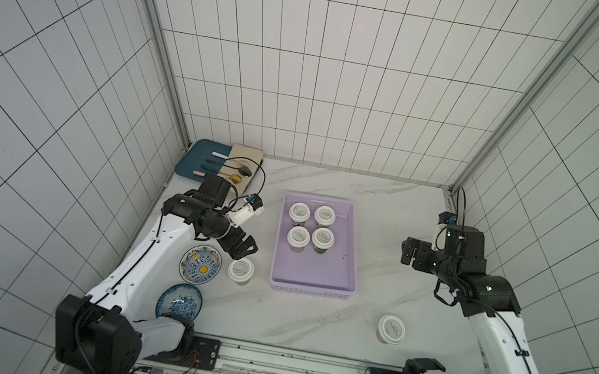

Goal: Put the yogurt in the basket
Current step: Pick up the yogurt from the center of the board.

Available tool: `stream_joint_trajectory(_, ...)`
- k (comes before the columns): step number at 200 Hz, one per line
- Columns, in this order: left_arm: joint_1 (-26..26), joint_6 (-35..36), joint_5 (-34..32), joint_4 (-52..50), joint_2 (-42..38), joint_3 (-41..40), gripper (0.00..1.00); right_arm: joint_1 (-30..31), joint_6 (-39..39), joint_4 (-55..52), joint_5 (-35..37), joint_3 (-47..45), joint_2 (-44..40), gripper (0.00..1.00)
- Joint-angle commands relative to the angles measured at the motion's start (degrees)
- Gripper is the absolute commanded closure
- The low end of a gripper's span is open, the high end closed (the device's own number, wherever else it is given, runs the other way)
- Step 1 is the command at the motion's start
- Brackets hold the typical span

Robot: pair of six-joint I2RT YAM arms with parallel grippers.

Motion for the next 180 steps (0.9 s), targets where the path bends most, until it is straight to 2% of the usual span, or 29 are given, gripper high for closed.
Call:
stream_joint_trajectory(1,-0.78,2.23,-1.79,-3.88,1.54,0.27,0.02,-0.14,-1.93,4.48,3.77,-3.22,-2.41,0.01)
stream_joint_trajectory(40,-1.67,2.12,-6.31,-5.87,5.91,0.96,0.03,0.37,-3.07,9.09,6.12,-9.19,-7.24,0.01)
stream_joint_trajectory(85,-2.42,3.05,-8.09,-7.32,8.83,-0.23,0.03,1.96,-4.0,13.68,9.6,-15.39,-13.11,0.01)
stream_joint_trajectory(120,-2.51,5.02,-7.25,-6.44,8.76,-2.87,0.03,3.82,-4.62,15.94,11.9,-18.33,-16.38,0.01)
stream_joint_trajectory(140,-2.51,4.5,-8.65,-5.62,9.7,-3.47,0.03,4.18,-4.75,15.93,12.97,-18.55,-15.92,0.01)
stream_joint_trajectory(180,-2.82,4.49,-6.74,-5.87,11.39,-4.4,0.03,5.35,-4.82,16.58,13.83,-19.45,-15.97,0.01)
